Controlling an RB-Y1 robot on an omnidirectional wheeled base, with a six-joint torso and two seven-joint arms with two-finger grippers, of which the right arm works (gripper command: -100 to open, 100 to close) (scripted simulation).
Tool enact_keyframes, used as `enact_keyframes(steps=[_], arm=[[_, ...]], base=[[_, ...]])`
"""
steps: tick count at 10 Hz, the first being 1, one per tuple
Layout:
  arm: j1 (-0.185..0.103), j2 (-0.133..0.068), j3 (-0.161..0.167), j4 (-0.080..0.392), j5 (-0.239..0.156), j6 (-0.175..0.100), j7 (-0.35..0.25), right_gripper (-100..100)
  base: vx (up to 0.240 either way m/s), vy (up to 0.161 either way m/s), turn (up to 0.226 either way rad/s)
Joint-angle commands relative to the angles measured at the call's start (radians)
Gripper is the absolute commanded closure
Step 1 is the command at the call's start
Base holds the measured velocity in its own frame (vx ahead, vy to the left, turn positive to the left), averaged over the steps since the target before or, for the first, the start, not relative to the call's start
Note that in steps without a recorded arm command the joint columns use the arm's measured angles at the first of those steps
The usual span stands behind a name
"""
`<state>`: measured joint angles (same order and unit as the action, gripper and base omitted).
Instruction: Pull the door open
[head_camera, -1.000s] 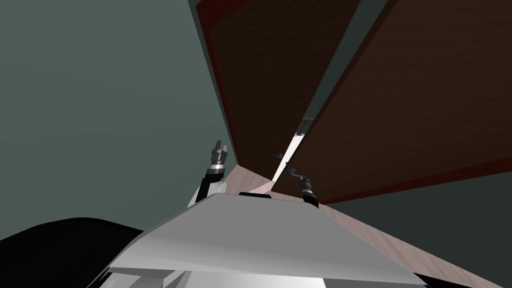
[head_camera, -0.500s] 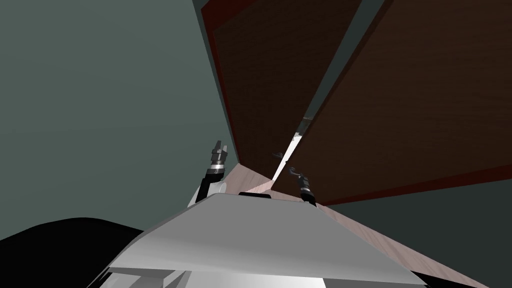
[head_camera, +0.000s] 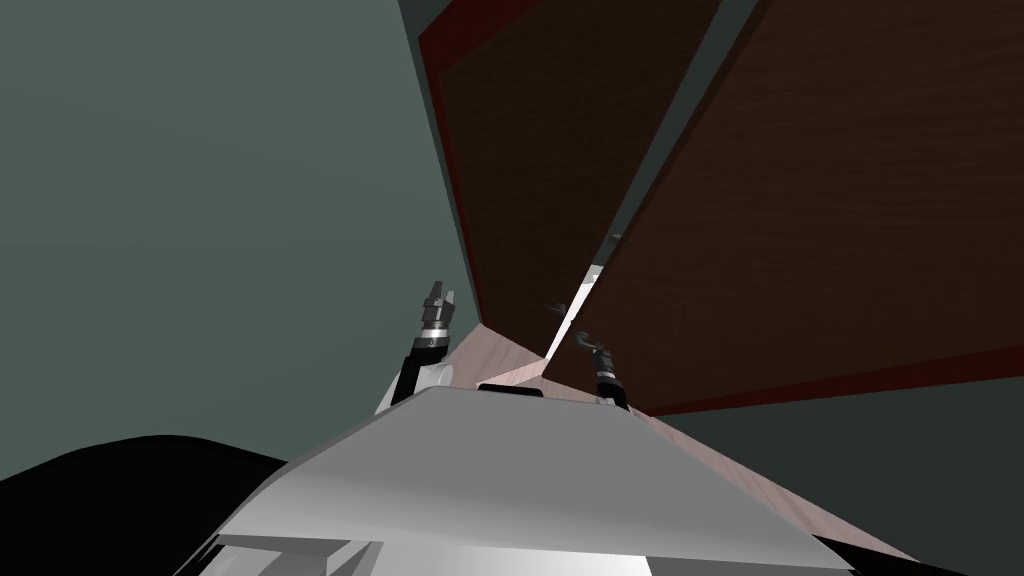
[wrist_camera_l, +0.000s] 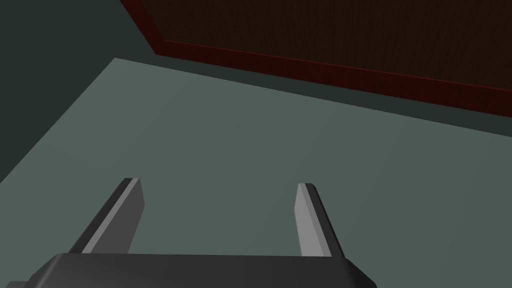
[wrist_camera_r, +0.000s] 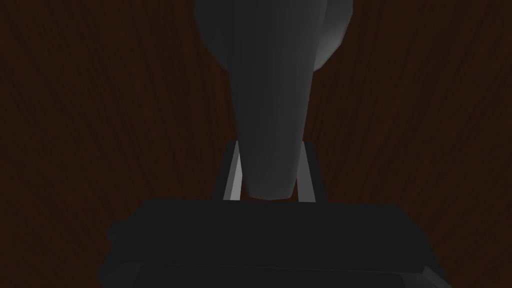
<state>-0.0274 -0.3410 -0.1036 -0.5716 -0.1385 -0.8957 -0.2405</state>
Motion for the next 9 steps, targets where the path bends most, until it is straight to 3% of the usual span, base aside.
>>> enact_keyframes(steps=[1,5,9], arm=[[0.010,-0.009,0.015,-0.002,0.009,-0.015,-0.017,100],[0.025,-0.022,0.038,-0.005,0.022,-0.038,-0.044,100],[0.054,-0.047,0.081,-0.011,0.046,-0.081,-0.093,100]], base=[[-0.120,-0.003,0.120],[-0.157,-0.003,0.084],[-0.199,-0.048,0.116]])
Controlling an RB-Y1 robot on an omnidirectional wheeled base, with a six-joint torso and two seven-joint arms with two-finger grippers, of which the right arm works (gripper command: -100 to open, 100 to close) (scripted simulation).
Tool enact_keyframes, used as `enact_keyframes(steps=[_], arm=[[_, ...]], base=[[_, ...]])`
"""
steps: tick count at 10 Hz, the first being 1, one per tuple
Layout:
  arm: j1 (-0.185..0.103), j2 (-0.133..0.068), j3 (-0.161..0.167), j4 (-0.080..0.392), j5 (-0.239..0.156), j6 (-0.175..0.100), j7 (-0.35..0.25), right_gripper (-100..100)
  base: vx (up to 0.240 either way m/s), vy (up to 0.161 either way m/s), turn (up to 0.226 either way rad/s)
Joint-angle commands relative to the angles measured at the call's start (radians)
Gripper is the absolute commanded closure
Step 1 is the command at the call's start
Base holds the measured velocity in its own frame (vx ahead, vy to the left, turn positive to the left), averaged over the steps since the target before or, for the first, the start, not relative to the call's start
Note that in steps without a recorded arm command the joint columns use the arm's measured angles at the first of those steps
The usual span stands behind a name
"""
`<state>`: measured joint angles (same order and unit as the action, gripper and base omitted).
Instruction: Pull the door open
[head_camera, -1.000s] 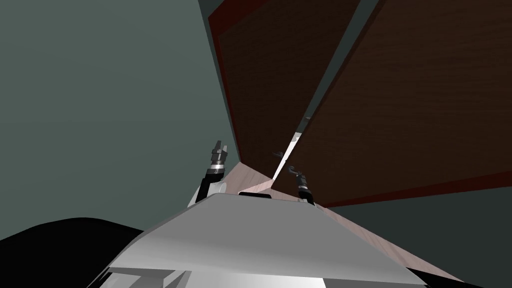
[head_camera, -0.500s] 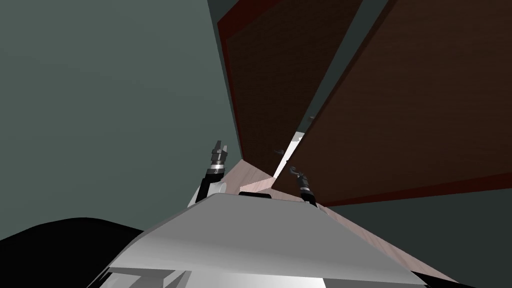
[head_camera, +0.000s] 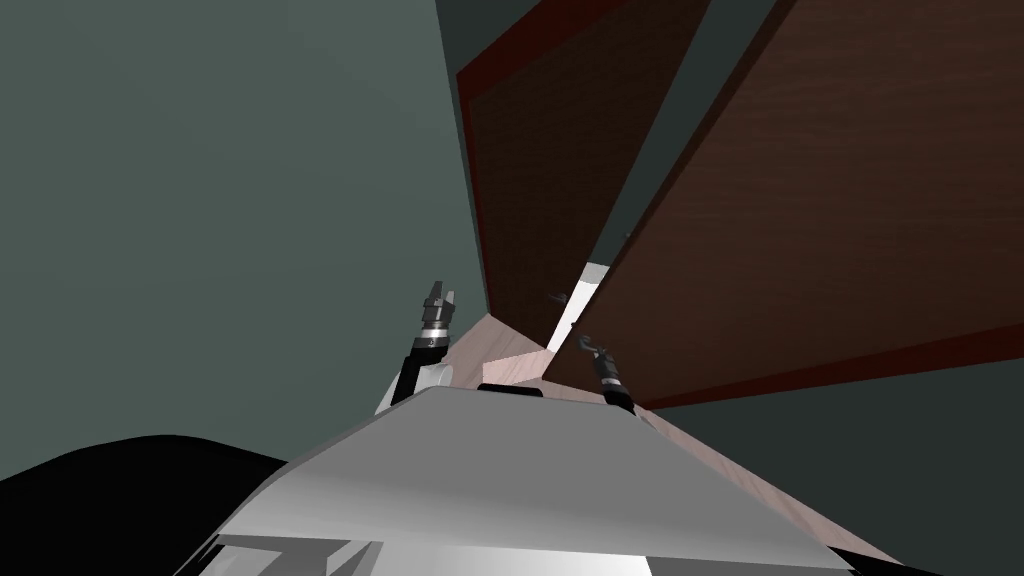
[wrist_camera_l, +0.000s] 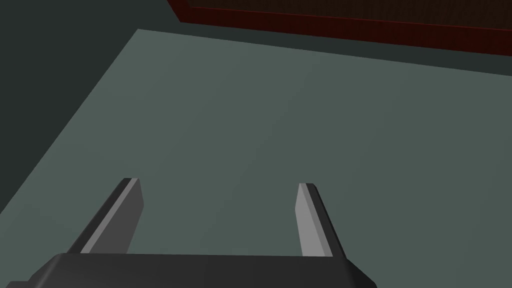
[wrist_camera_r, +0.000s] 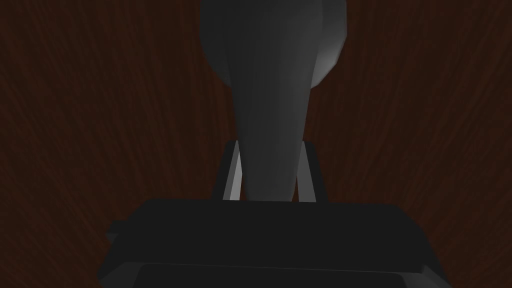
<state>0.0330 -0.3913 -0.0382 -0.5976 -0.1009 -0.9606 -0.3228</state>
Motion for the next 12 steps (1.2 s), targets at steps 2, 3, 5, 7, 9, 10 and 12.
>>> enact_keyframes(steps=[2,3,5,7,9,10,12], arm=[[0.003,-0.007,0.010,0.004,0.005,-0.010,-0.011,100],[0.028,-0.020,0.026,0.010,0.014,-0.045,-0.033,100],[0.039,-0.027,0.034,0.010,0.019,-0.062,-0.043,100],[0.063,-0.042,0.052,0.012,0.028,-0.102,-0.066,100],[0.081,-0.053,0.064,0.013,0.035,-0.130,-0.082,100],[0.091,-0.059,0.071,0.013,0.039,-0.146,-0.091,100],[0.092,-0.071,0.065,0.025,0.036,-0.154,-0.094,100]], base=[[-0.142,-0.036,0.050],[-0.149,-0.007,0.148],[-0.176,-0.052,0.112],[-0.171,-0.045,0.123],[-0.177,-0.041,0.117],[-0.170,-0.064,0.118],[-0.147,-0.030,0.057]])
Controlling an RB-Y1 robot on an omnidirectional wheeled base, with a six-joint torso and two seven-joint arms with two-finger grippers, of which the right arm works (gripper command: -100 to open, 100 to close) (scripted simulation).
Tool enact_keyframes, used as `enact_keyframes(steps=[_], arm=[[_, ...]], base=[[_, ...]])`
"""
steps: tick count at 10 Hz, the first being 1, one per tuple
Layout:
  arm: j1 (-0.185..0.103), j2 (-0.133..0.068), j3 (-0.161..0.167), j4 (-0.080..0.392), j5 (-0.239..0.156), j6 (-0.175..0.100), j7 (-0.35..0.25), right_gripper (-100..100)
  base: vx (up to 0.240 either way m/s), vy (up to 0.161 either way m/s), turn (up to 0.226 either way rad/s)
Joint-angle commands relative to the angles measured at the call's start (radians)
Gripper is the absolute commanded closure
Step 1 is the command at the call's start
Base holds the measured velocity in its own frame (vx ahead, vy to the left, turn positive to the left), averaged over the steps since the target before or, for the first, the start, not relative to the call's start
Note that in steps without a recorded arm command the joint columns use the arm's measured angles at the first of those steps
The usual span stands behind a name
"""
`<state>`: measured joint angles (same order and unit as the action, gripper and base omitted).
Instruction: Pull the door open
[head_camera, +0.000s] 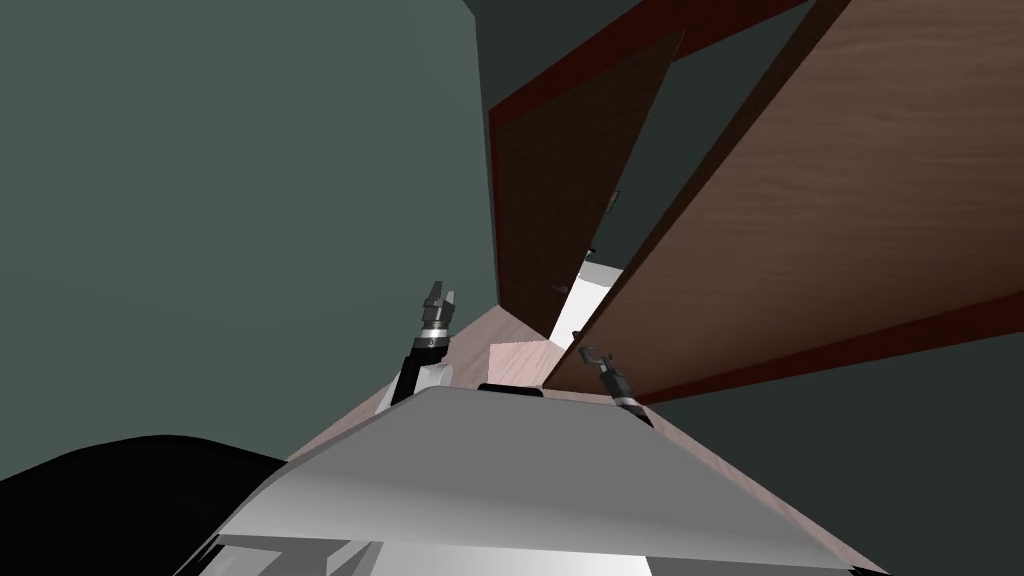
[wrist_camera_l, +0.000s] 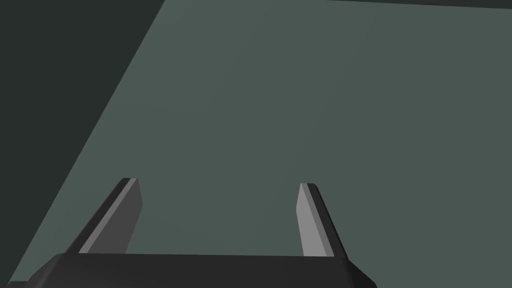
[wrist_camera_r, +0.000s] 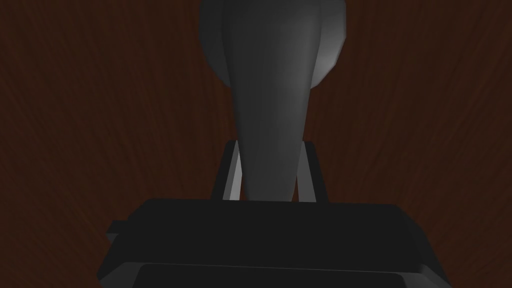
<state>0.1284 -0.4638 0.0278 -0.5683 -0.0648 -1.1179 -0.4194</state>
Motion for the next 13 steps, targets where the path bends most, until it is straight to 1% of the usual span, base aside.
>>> enact_keyframes(steps=[1,3,4,5,6,7,9,10,12,13], arm=[[0.013,-0.005,0.008,0.009,0.004,-0.030,-0.008,100],[0.020,-0.009,0.012,0.014,0.006,-0.046,-0.012,100],[0.028,-0.012,0.017,0.019,0.009,-0.064,-0.017,100],[0.032,-0.014,0.020,0.022,0.010,-0.074,-0.019,100],[0.032,-0.014,0.020,0.022,0.010,-0.074,-0.019,100],[0.037,-0.015,0.022,0.025,0.011,-0.083,-0.022,100],[0.053,-0.022,0.032,0.036,0.016,-0.120,-0.031,100],[0.056,-0.024,0.034,0.039,0.017,-0.128,-0.033,100],[0.070,-0.029,0.042,0.048,0.021,-0.160,-0.042,100],[0.060,-0.037,0.030,0.050,0.014,-0.145,-0.039,100]], base=[[-0.148,-0.030,0.195],[-0.173,-0.054,0.133],[-0.166,-0.050,0.115],[-0.147,-0.070,0.123],[-0.082,-0.037,0.043],[-0.056,-0.021,0.055],[-0.135,-0.051,0.157],[-0.172,-0.051,0.123],[-0.181,-0.056,0.144],[-0.089,-0.026,0.014]])
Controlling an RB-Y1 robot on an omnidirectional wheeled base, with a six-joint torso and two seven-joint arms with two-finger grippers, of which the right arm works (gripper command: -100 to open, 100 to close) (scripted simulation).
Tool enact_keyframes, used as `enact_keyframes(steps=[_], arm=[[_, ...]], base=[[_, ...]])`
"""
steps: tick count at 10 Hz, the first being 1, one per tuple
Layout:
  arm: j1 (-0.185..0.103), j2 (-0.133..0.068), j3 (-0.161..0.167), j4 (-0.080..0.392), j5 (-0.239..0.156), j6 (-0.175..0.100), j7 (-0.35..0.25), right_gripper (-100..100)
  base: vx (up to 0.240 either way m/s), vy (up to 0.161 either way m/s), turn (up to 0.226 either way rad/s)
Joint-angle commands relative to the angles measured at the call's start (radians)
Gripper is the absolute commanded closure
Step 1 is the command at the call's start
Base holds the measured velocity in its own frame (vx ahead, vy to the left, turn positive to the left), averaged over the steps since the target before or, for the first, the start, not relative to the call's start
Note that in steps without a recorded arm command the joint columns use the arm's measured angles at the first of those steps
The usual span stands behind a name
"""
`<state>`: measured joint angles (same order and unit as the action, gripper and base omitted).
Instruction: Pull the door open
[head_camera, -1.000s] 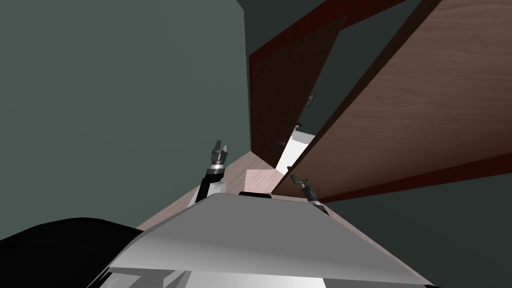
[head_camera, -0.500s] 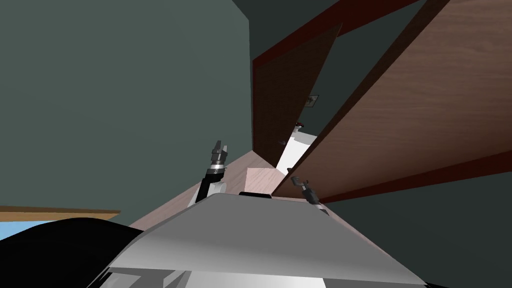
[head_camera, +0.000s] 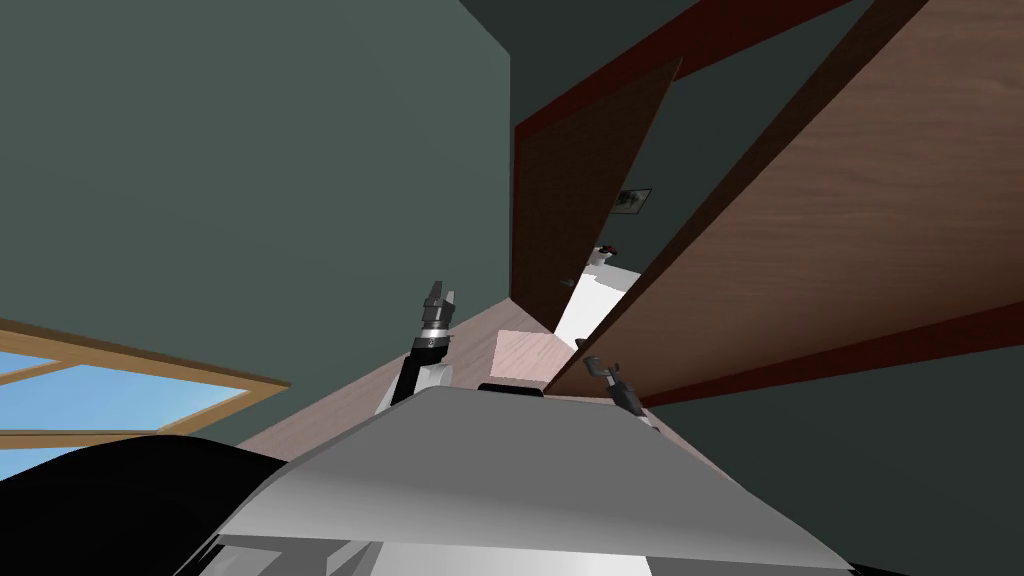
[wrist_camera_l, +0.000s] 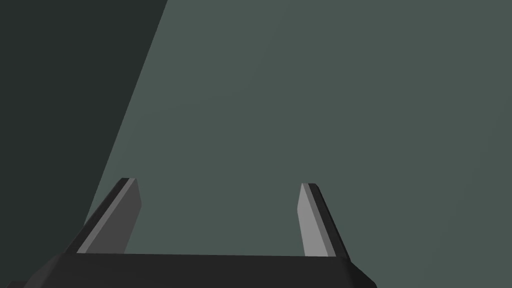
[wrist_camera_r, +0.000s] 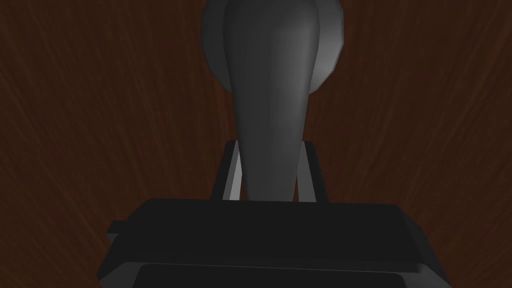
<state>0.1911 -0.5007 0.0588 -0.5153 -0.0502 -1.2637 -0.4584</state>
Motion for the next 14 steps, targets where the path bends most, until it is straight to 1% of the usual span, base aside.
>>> enact_keyframes(steps=[1,3,4,5,6,7,8,12,13,14], arm=[[-0.023,0.010,0.001,0.006,0.002,0.018,0.007,100],[-0.048,0.021,0.003,0.012,0.003,0.037,0.015,100],[-0.071,0.031,0.004,0.018,0.005,0.056,0.023,100],[-0.088,0.039,0.005,0.022,0.006,0.069,0.028,100],[-0.097,0.043,0.006,0.024,0.007,0.076,0.031,100],[-0.097,0.043,0.006,0.018,0.007,0.076,0.031,100],[-0.116,0.051,0.007,0.029,0.008,0.090,0.037,100],[-0.116,0.051,0.007,0.029,0.008,0.090,0.037,100],[-0.145,0.064,0.009,0.036,0.010,0.113,0.047,100],[-0.165,0.073,0.010,0.040,0.012,0.128,0.053,100]], base=[[-0.179,-0.025,0.071],[-0.232,-0.048,0.110],[-0.209,-0.037,0.137],[-0.249,-0.047,0.154],[-0.213,-0.038,0.087],[-0.104,-0.021,-0.004],[-0.081,-0.023,0.034],[-0.025,-0.009,0.015],[-0.104,-0.044,0.098],[-0.196,-0.080,0.162]])
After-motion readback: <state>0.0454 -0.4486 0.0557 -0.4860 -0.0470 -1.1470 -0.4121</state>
